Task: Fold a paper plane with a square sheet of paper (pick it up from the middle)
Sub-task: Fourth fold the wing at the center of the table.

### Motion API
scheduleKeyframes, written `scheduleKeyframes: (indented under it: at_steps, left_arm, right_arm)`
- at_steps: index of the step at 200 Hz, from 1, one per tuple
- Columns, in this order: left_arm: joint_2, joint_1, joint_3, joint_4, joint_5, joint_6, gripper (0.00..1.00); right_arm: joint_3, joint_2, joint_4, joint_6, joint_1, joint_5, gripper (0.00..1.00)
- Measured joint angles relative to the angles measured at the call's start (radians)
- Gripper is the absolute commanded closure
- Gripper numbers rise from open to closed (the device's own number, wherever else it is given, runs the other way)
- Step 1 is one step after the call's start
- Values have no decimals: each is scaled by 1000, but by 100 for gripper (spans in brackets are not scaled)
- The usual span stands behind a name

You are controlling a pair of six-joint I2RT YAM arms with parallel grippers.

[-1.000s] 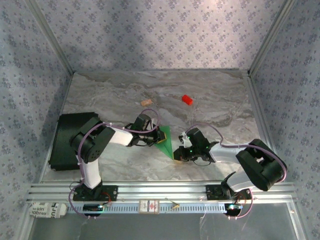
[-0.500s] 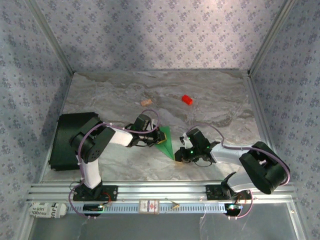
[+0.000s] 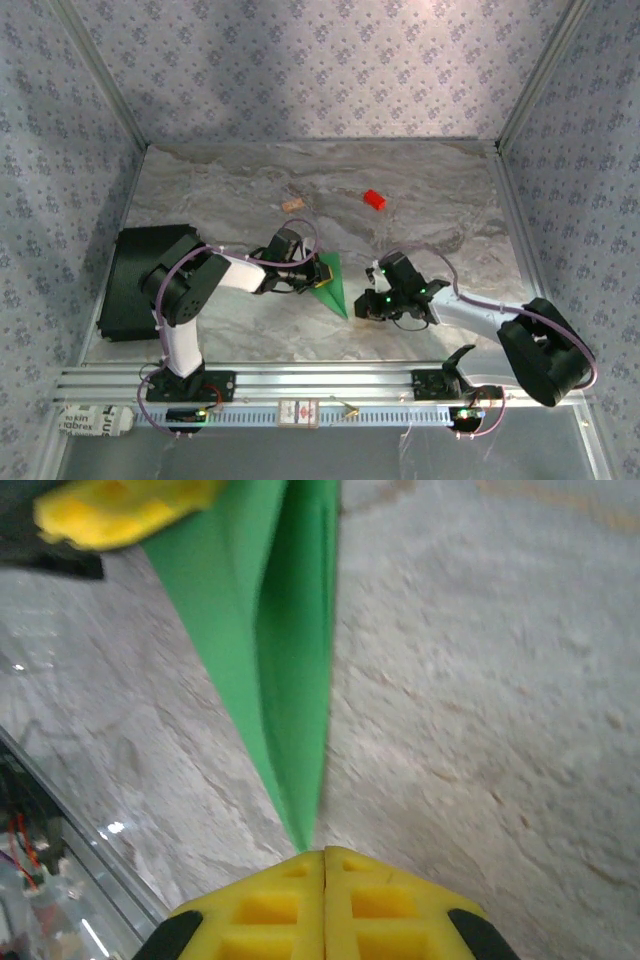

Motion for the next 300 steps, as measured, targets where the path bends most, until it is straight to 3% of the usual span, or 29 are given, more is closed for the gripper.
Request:
scheduleKeyframes:
  at_steps: [69,118,300]
  left_arm:
    - [0,0,0,0,0,0,99]
    - [0,0,0,0,0,0,99]
    - [0,0,0,0,0,0,99]
  right_arm:
    - [192,204,100,34,37,-8,96]
    - [236,302,106,40,49,5,96]
    - [148,285,141,52,58,31,96]
